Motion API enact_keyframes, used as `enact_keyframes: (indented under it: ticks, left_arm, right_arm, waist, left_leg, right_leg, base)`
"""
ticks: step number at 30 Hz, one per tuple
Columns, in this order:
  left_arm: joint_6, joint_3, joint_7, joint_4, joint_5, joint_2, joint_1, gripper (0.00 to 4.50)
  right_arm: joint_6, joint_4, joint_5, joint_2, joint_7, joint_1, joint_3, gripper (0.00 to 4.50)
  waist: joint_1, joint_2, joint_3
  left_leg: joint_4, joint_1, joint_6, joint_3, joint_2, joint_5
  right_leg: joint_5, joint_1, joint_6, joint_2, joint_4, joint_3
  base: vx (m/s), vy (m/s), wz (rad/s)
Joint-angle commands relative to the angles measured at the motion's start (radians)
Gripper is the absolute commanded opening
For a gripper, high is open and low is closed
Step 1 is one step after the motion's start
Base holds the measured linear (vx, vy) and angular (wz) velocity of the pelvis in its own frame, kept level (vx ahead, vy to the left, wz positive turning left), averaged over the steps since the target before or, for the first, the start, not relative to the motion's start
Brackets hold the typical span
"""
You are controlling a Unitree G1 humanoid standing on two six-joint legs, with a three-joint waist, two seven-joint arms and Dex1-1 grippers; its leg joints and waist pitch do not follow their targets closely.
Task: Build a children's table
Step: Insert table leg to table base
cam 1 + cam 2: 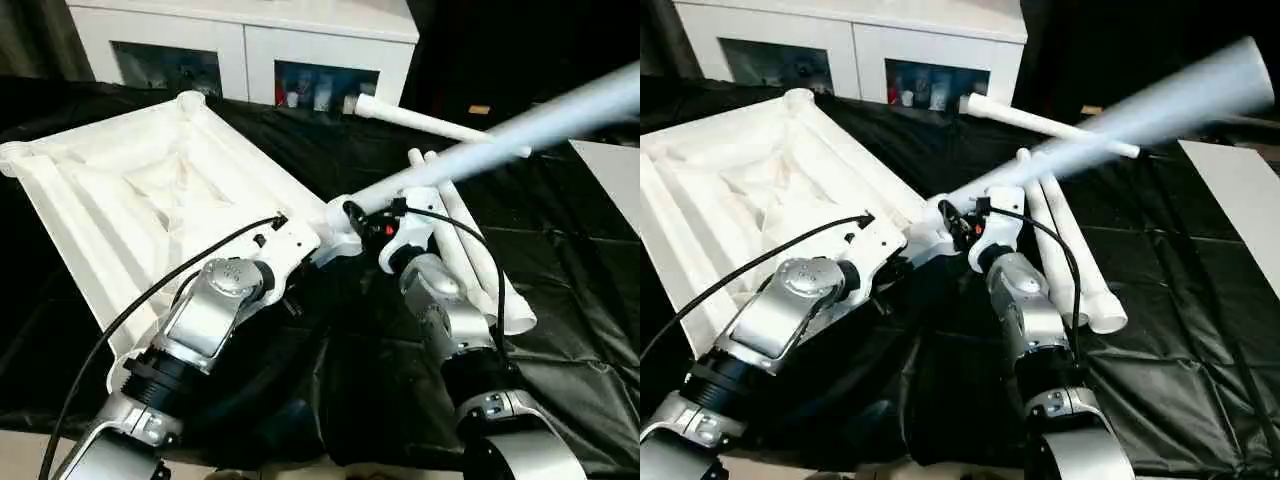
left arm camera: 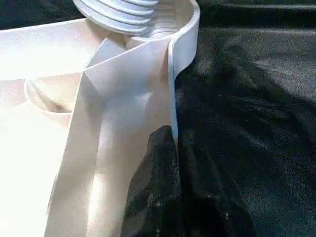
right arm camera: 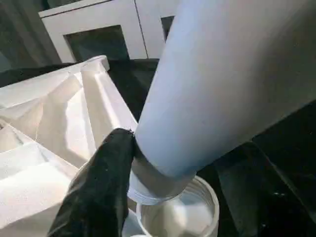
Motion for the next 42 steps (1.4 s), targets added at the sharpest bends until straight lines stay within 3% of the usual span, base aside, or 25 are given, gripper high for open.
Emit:
enact_keyframes:
  ticks: [1, 9, 15, 18, 21, 23, 27, 29, 35, 37, 42]
  left_arm:
    - [-0.030, -0.024, -0.020, -0.050, 0.000, 0.006, 0.006, 0.00]
    - [-0.062, -0.033, -0.035, -0.058, 0.009, 0.021, 0.011, 0.00]
    - [-0.075, -0.043, -0.067, -0.070, 0.012, 0.051, 0.016, 0.00]
    - [-0.095, -0.055, -0.165, -0.117, -0.012, 0.113, 0.038, 0.00]
    - [-0.119, -0.058, -0.190, -0.129, -0.017, 0.131, 0.043, 0.00]
    - [-0.177, -0.064, -0.292, -0.159, -0.044, 0.203, 0.063, 0.00]
    - [-0.216, -0.057, -0.312, -0.150, -0.040, 0.239, 0.068, 0.00]
    - [-0.232, -0.051, -0.326, -0.150, -0.047, 0.248, 0.071, 0.00]
    - [-0.228, -0.054, -0.382, -0.192, -0.085, 0.260, 0.088, 0.00]
    - [-0.225, -0.062, -0.399, -0.201, -0.095, 0.262, 0.090, 0.00]
    - [-0.224, -0.065, -0.407, -0.202, -0.097, 0.262, 0.089, 0.00]
  right_arm:
    - [0.020, -0.030, 0.001, -0.003, 0.011, 0.009, -0.005, 2.22]
    - [0.023, -0.070, 0.005, -0.009, 0.042, 0.021, 0.011, 1.90]
    - [0.080, -0.138, 0.039, -0.041, 0.161, 0.038, 0.036, 1.88]
    - [0.215, -0.247, 0.103, -0.146, 0.344, 0.054, 0.063, 1.88]
    - [0.236, -0.265, 0.106, -0.181, 0.385, 0.054, 0.072, 1.88]
    - [0.317, -0.328, 0.123, -0.317, 0.539, 0.050, 0.097, 1.88]
    - [0.367, -0.379, 0.129, -0.409, 0.650, 0.055, 0.119, 1.88]
    - [0.399, -0.402, 0.139, -0.447, 0.698, 0.059, 0.133, 1.87]
    - [0.447, -0.398, 0.111, -0.500, 0.743, 0.053, 0.179, 1.87]
    - [0.459, -0.401, 0.076, -0.517, 0.768, 0.058, 0.233, 1.87]
    - [0.449, -0.379, 0.041, -0.510, 0.749, 0.047, 0.249, 1.87]
  waist:
    - [0.005, 0.018, -0.075]
    - [0.007, 0.019, -0.077]
    - [0.010, 0.018, -0.076]
    - [0.014, 0.014, -0.077]
    - [0.020, 0.015, -0.073]
    - [0.025, 0.015, -0.073]
    - [0.037, 0.014, -0.070]
    - [0.036, 0.009, -0.070]
    - [0.036, 0.006, -0.070]
    - [0.036, 0.006, -0.069]
    - [0.038, 0.004, -0.072]
  left_leg:
    - [-0.067, 0.010, 0.046, 0.000, 0.025, -0.066]
    - [-0.064, 0.011, 0.047, 0.000, 0.024, -0.054]
    - [-0.064, 0.009, 0.051, -0.001, 0.026, -0.061]
    - [-0.063, 0.010, 0.061, -0.003, 0.026, -0.061]
    - [-0.063, 0.011, 0.053, 0.000, 0.025, -0.081]
    - [-0.062, 0.012, 0.045, 0.001, 0.026, -0.090]
    - [-0.062, 0.017, 0.044, 0.003, 0.028, -0.119]
    - [-0.062, 0.013, 0.035, 0.001, 0.028, -0.130]
    - [-0.060, 0.010, 0.030, 0.001, 0.026, -0.124]
    - [-0.060, 0.009, 0.027, 0.000, 0.026, -0.133]
    - [-0.057, 0.008, 0.027, 0.000, 0.026, -0.108]
  right_leg:
    - [0.055, 0.072, -0.242, -0.059, -0.046, 0.060]
    - [0.075, 0.072, -0.247, -0.057, -0.043, 0.060]
    - [0.068, 0.075, -0.244, -0.058, -0.042, 0.060]
    - [0.072, 0.079, -0.244, -0.055, -0.041, 0.059]
    - [0.024, 0.074, -0.242, -0.057, -0.046, 0.060]
    - [0.004, 0.072, -0.236, -0.057, -0.046, 0.061]
    - [-0.037, 0.067, -0.226, -0.055, -0.049, 0.061]
    - [-0.067, 0.069, -0.219, -0.058, -0.051, 0.061]
    - [-0.090, 0.067, -0.220, -0.058, -0.051, 0.061]
    - [-0.114, 0.067, -0.213, -0.057, -0.054, 0.060]
    - [-0.088, 0.067, -0.213, -0.058, -0.049, 0.060]
  base:
    - [0.000, 0.000, 0.00]
    - [0.000, 0.000, 0.00]
    - [0.000, 0.000, 0.00]
    - [0.000, 0.000, 0.00]
    - [0.000, 0.000, 0.00]
    - [0.000, 0.000, 0.00]
    - [0.000, 0.000, 0.00]
    - [0.000, 0.000, 0.00]
    - [0.000, 0.000, 0.00]
    - [0.000, 0.000, 0.00]
    - [0.000, 0.000, 0.00]
